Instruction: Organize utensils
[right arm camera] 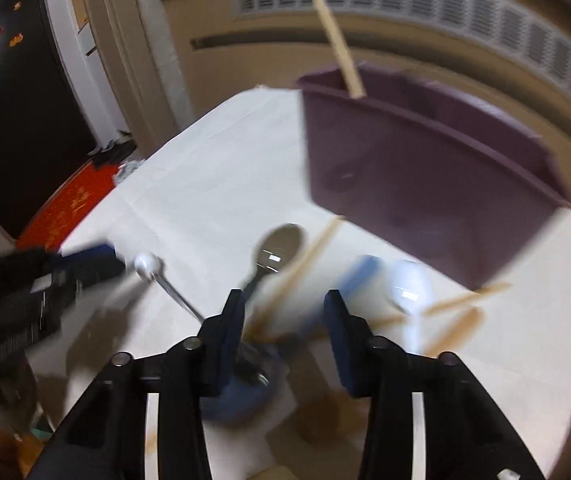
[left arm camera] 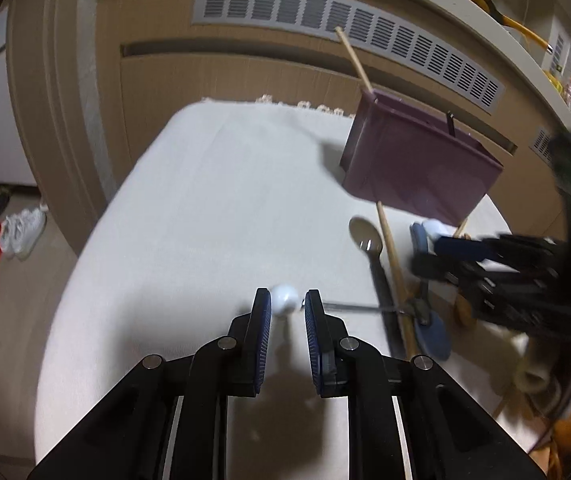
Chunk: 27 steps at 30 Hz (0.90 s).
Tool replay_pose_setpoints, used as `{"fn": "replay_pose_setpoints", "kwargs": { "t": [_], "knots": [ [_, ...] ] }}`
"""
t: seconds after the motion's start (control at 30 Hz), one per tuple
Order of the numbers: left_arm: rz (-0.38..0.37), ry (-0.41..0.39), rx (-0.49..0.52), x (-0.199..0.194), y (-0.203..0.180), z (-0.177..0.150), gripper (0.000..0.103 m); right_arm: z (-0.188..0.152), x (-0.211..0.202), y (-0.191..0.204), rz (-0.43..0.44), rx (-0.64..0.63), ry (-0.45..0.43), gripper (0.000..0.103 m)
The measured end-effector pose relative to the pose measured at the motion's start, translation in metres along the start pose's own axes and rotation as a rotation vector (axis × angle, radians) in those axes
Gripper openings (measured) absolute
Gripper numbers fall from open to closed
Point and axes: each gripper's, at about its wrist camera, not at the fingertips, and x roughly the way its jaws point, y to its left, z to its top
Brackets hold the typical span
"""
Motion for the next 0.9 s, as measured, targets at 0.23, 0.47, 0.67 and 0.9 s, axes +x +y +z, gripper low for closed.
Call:
{"fn": "replay_pose_setpoints", "kwargs": {
  "t": [0.23, 0.47, 0.67, 0.9],
  "knots": [
    [-0.026, 0.048, -0.075, 0.008, 0.018, -0.014, 0.021, 0.027, 0.047, 0.013, -0.065, 0.014, 0.052, 0.039],
    [-0.064, 0.075, -0.098, 0.015, 0.02, -0.016, 0.035, 0.033, 0.058, 0.023, -0.049, 0.029, 0.098, 0.039],
    [-0.136, 0.118, -0.194, 0.024, 0.02, -0.004, 0.052, 0.022, 0.047, 0.023, -0.075, -0.007, 0.077, 0.039],
    [-0.093, 0.172, -0.275, 0.051, 0.006, 0.024, 0.053, -0.005, -0.008, 0.008, -0.163, -0.016, -0.058, 0.052]
  ]
}}
